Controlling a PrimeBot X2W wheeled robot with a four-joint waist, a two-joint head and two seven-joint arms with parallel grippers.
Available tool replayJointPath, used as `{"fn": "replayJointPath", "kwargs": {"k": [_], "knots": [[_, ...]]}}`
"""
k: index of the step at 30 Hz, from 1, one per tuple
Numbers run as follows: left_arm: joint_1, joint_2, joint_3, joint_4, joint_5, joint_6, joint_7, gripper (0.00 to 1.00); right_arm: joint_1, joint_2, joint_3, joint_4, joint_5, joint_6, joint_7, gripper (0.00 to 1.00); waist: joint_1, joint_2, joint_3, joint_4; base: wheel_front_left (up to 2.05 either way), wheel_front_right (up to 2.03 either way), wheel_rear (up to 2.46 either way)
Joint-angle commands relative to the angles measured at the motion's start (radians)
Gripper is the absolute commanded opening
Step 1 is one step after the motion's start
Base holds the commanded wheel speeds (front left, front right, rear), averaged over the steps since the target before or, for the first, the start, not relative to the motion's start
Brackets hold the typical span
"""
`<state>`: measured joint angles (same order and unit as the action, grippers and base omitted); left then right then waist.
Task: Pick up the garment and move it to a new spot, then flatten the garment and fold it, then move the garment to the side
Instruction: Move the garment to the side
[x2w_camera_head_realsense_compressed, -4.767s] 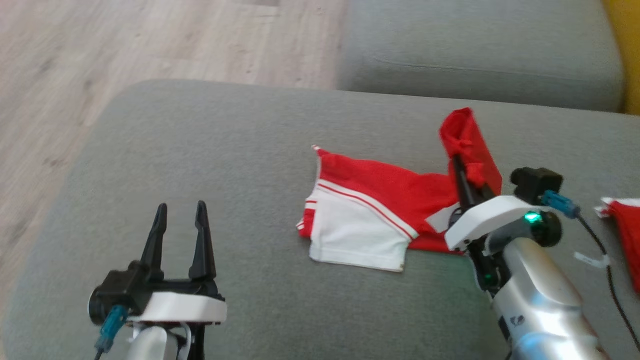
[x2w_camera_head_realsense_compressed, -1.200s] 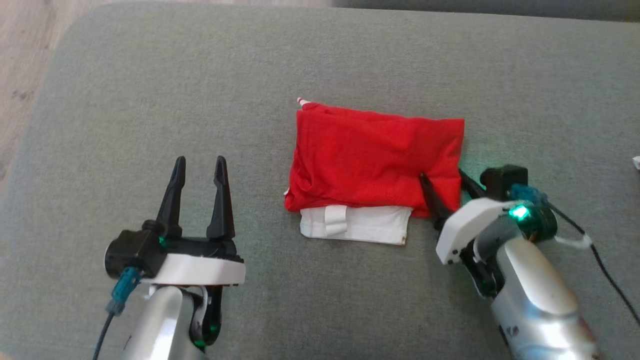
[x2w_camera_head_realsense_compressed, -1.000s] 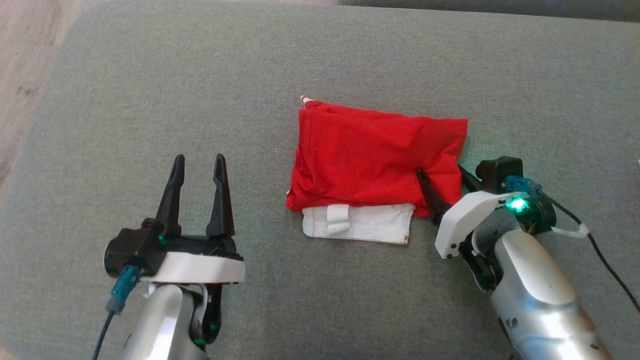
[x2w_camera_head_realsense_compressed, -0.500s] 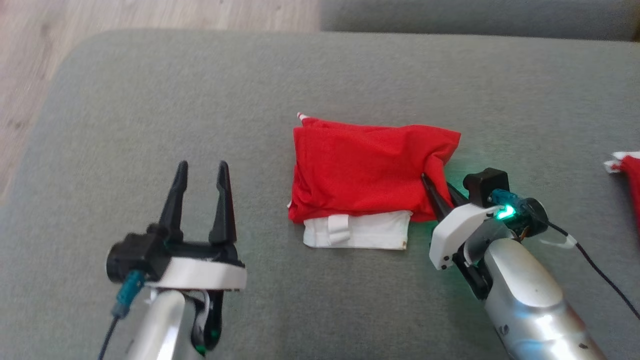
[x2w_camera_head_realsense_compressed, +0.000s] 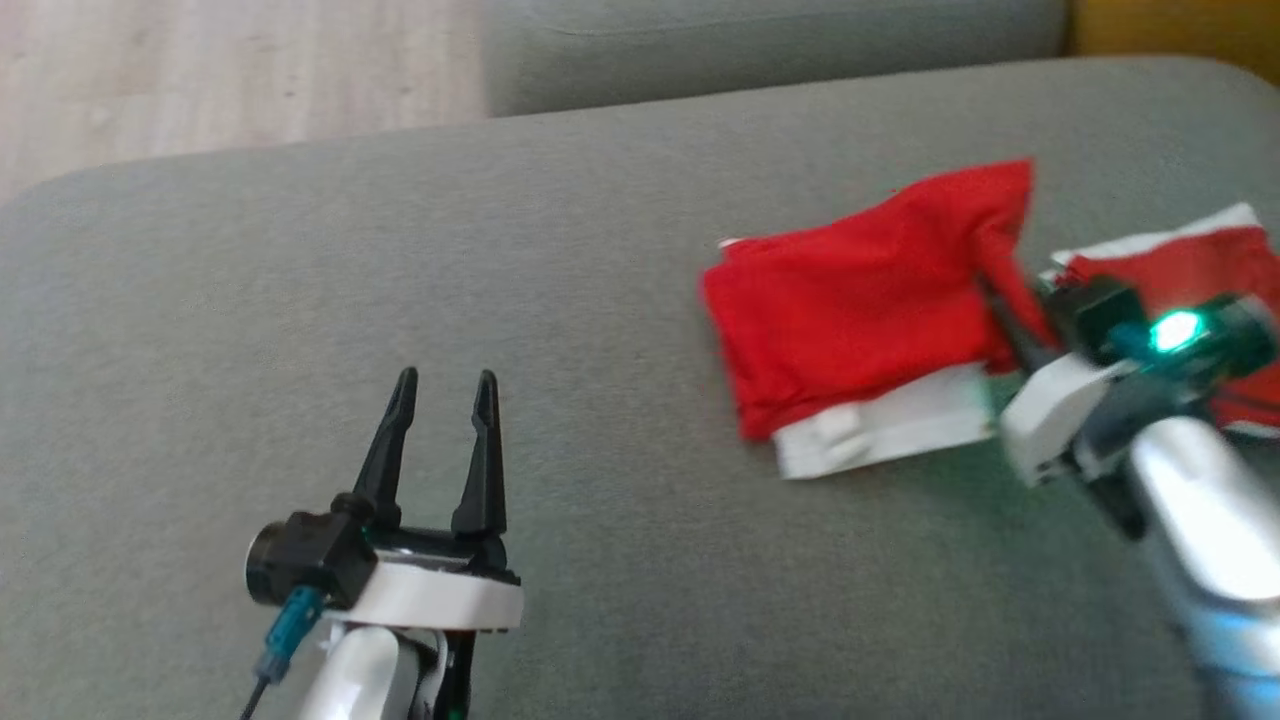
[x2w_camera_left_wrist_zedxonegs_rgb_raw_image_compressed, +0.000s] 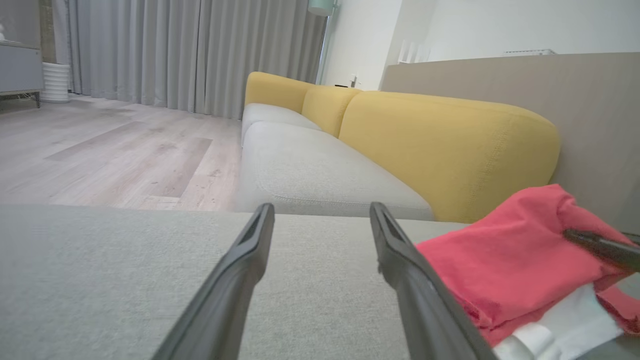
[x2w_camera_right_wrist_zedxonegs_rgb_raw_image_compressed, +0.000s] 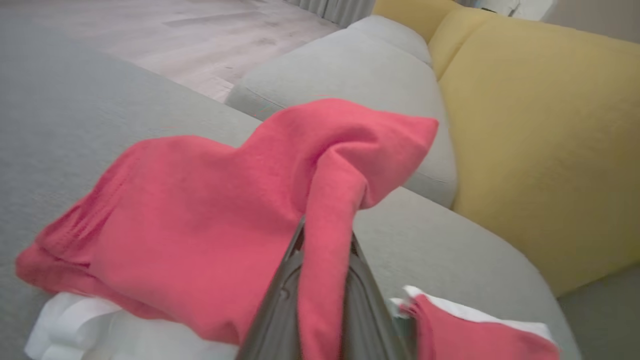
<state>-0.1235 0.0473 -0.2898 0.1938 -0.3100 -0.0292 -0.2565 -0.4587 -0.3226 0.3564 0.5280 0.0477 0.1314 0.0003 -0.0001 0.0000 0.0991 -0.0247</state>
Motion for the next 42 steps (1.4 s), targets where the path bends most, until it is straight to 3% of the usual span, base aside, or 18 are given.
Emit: {"fn": "replayJointPath", "kwargs": {"k": [1,10,23,28,39,40,41,42], "knots": [[-0.056,0.003,0.031,-0.039,-0.001,0.004,-0.005,1.0,-0.025,-0.06,0.009,-0.081,0.018,-0.001,0.025,0.0,0.0001,0.0,0.032,-0.047,0.0,0.0,0.0],[-0.115,0.003,0.051,-0.038,0.019,-0.01,-0.005,1.0,-0.035,-0.274,-0.083,-0.249,0.056,-0.001,0.133,0.0,0.0001,0.0,0.129,-0.125,0.0,0.0,0.0],[-0.167,0.003,0.064,-0.019,0.036,-0.037,-0.005,1.0,-0.024,-0.448,-0.186,-0.176,0.002,-0.001,0.192,0.0,0.0001,0.0,0.198,-0.136,0.0,0.0,0.0],[-0.174,0.003,0.069,-0.015,0.039,-0.041,-0.005,1.0,-0.025,-0.464,-0.213,-0.156,-0.012,-0.001,0.203,0.0,0.0001,0.0,0.205,-0.13,0.0,0.0,0.0],[-0.188,0.003,0.08,-0.013,0.047,-0.048,-0.005,1.0,0.009,-0.418,-0.306,-0.149,-0.033,-0.001,0.254,0.0,0.0001,0.0,0.234,-0.114,0.0,0.0,0.0],[-0.188,0.003,0.081,-0.013,0.047,-0.048,-0.005,1.0,0.013,-0.41,-0.319,-0.152,-0.037,-0.001,0.259,0.12,0.0001,0.0,0.234,-0.114,0.0,0.0,0.0],[-0.187,0.003,0.082,-0.012,0.047,-0.049,-0.005,1.0,0.017,-0.403,-0.33,-0.158,-0.043,-0.001,0.264,0.68,0.0001,0.0,0.233,-0.114,0.0,0.0,0.0],[-0.187,0.003,0.084,-0.011,0.047,-0.05,-0.005,1.0,0.02,-0.394,-0.346,-0.164,-0.051,-0.001,0.268,1.0,0.0001,0.0,0.232,-0.114,0.0,0.0,0.0]]}}
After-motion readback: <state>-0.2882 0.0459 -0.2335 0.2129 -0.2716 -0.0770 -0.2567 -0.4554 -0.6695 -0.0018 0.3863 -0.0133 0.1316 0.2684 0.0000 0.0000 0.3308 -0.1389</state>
